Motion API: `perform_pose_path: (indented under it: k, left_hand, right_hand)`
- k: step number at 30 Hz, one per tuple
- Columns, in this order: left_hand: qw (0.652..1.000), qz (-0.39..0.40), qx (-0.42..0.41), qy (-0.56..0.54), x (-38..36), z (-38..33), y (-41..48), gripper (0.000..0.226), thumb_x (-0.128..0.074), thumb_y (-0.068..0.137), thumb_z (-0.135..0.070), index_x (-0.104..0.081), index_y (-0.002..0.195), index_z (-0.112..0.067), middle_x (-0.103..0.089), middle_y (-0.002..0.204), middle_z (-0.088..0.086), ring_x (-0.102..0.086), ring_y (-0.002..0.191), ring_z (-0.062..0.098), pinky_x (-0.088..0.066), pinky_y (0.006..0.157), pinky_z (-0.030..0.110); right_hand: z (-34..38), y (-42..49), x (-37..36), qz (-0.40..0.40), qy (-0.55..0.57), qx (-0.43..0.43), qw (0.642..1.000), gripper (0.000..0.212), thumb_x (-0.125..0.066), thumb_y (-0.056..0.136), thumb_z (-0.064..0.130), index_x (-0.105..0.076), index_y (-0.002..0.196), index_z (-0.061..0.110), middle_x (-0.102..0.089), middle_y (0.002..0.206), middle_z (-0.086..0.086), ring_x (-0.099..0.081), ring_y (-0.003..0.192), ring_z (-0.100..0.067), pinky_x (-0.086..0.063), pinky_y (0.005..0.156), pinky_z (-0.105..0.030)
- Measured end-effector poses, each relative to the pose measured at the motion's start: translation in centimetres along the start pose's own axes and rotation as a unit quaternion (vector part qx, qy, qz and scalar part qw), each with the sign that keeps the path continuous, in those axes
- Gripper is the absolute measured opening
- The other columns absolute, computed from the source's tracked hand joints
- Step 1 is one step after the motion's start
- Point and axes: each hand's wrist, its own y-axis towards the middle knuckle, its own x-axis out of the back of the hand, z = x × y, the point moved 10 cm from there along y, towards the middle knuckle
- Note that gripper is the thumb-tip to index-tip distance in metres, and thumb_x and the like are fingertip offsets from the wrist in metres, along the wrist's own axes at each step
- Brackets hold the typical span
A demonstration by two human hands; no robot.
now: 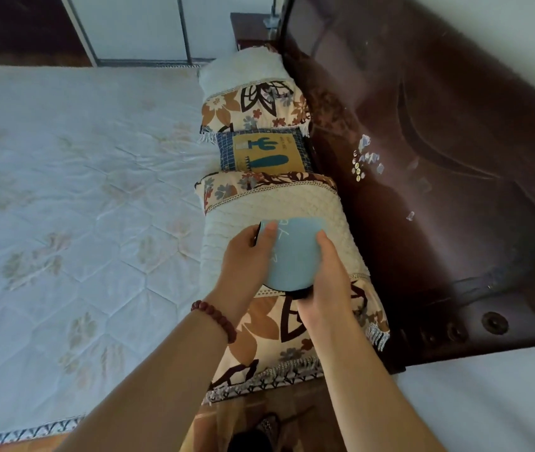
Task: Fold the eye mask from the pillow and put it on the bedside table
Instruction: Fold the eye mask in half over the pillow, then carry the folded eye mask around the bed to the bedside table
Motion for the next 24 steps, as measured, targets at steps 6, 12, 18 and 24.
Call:
perform_pose_path:
  k: [6,12,18,24]
  left_hand:
    - [0.97,-0.027,0.091,-0.223,5.6,1.6,-3.7,0.02,-0.055,0.092,-0.033,-0.068,0.093,-0.017,-0.071,0.093,0.003,-0.068,0.085,0.022,-0.057,0.072,0.035]
    - [0.938,-0.047,0.085,-0.332,14.4,3.2,-8.6,0.03,-0.052,0.094,-0.022,-0.064,0.113,-0.003,-0.069,0.109,0.016,-0.067,0.092,0.028,-0.056,0.064,0.031]
    - [0.924,-0.169,0.059,-0.339,25.6,5.9,-15.6,0.023,-0.055,0.093,-0.018,-0.067,0.109,-0.006,-0.067,0.105,0.01,-0.061,0.091,0.022,-0.049,0.076,0.034]
    - [0.876,-0.241,0.062,-0.414,35.4,10.2,-21.8,0.031,-0.056,0.09,-0.012,-0.06,0.12,-0.006,-0.066,0.102,0.006,-0.064,0.085,0.018,-0.052,0.064,0.026]
  right_hand:
    - [-3.0,-3.7,-4.6,0.052,-0.025,-0.022,0.998,0.025,-0.058,0.089,0.037,-0.067,0.099,0.016,-0.076,0.079,-0.008,-0.072,0.067,-0.023,-0.058,0.056,-0.036]
    - [-9.1,-9.2,-9.8,0.103,-0.061,-0.042,0.992,0.028,-0.058,0.089,0.039,-0.066,0.102,0.016,-0.075,0.074,-0.006,-0.071,0.06,-0.022,-0.05,0.059,-0.036]
    - [-17.4,-16.7,-14.8,0.152,-0.108,-0.086,0.979,0.031,-0.055,0.089,0.04,-0.067,0.099,0.013,-0.068,0.079,-0.011,-0.064,0.059,-0.024,-0.04,0.049,-0.027]
    - [-25.6,-23.9,-19.3,0.19,-0.139,-0.118,0.965,0.037,-0.052,0.091,0.035,-0.062,0.111,0.005,-0.062,0.089,-0.017,-0.059,0.06,-0.026,-0.036,0.049,-0.028]
